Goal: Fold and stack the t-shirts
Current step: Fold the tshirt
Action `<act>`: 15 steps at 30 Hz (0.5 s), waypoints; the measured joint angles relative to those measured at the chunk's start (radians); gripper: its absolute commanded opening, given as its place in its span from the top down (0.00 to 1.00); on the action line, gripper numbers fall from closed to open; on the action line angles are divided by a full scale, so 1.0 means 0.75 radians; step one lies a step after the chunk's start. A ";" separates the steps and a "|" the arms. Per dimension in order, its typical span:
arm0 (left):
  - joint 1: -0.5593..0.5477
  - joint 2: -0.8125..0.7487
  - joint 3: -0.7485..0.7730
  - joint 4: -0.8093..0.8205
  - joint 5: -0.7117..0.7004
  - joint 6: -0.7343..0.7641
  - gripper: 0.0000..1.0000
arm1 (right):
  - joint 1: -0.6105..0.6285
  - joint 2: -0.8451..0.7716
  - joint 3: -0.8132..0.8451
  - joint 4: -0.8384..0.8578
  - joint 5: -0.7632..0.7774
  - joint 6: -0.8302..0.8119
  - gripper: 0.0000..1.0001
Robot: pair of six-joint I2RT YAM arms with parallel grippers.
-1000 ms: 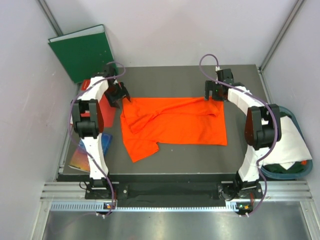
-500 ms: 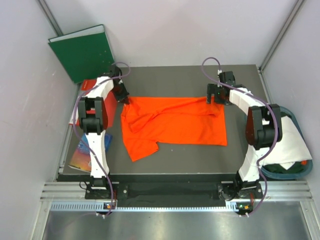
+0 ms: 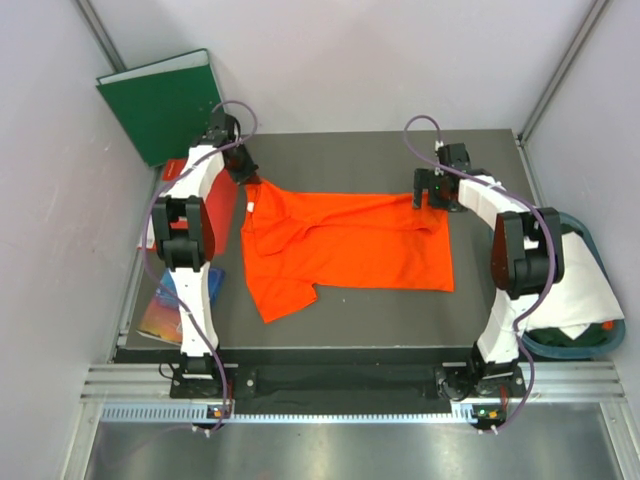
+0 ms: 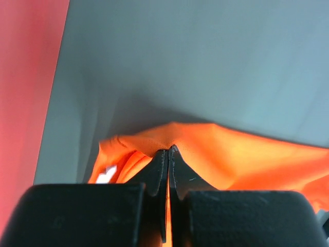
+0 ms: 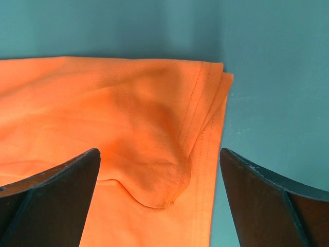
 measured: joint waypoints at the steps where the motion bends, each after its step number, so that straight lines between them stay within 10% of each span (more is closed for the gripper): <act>1: 0.000 0.000 0.010 0.009 0.000 -0.003 1.00 | 0.000 0.003 0.001 -0.003 -0.001 0.003 0.00; 8: 0.002 0.039 0.111 0.054 -0.015 -0.031 1.00 | 0.000 0.020 0.001 -0.032 -0.009 0.021 0.00; 10: 0.003 0.097 0.208 0.054 -0.014 -0.036 0.73 | -0.001 0.020 0.001 -0.034 -0.010 0.023 0.00; 11: 0.004 0.124 0.248 0.053 -0.013 -0.035 0.28 | -0.001 0.020 0.000 -0.033 -0.012 0.023 0.00; 13: 0.008 0.178 0.319 0.054 -0.015 -0.037 0.01 | -0.001 0.018 -0.009 -0.026 -0.014 0.023 0.00; 15: 0.009 0.193 0.324 0.041 -0.016 -0.033 0.01 | -0.001 0.008 -0.033 -0.024 -0.015 0.022 0.00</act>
